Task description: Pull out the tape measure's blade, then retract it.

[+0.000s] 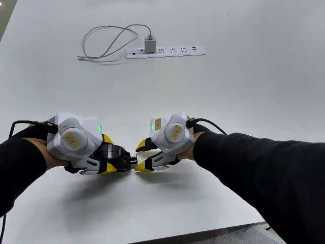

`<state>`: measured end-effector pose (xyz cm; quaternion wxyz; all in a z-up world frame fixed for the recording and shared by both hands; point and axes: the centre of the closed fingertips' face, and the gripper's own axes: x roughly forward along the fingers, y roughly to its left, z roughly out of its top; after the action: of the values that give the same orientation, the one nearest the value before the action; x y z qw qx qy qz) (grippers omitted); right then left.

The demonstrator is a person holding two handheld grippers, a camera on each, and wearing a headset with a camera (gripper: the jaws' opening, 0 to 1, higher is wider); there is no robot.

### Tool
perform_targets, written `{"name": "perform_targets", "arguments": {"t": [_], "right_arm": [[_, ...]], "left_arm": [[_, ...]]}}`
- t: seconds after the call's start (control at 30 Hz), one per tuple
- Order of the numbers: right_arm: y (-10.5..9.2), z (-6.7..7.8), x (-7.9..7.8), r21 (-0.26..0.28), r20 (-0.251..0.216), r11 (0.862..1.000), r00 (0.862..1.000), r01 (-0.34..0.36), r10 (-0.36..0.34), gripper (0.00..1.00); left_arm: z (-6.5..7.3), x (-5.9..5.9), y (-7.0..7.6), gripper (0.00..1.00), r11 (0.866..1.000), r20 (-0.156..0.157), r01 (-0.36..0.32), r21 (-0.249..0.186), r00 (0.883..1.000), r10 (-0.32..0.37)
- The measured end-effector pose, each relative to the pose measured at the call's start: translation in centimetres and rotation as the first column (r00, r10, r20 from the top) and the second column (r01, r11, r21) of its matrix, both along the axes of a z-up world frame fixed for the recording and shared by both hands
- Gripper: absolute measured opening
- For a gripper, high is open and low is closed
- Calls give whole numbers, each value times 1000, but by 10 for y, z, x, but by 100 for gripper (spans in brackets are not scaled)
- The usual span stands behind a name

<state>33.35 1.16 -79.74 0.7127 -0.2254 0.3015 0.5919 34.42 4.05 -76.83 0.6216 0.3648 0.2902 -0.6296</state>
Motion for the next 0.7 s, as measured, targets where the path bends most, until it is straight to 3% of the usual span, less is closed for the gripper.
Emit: {"name": "perform_targets", "arguments": {"t": [0.4, 0.7], "right_arm": [[8, -6, -1, -39, 25, 998, 999, -39, 40, 14], [9, -9, 0, -71, 31, 994, 996, -81, 83, 11]], "left_arm": [[-1, 1, 0, 32, 1000, 1, -6, -11, 1000, 6], [0, 0, -1, 31, 1000, -16, -7, -13, 1000, 7]]}}
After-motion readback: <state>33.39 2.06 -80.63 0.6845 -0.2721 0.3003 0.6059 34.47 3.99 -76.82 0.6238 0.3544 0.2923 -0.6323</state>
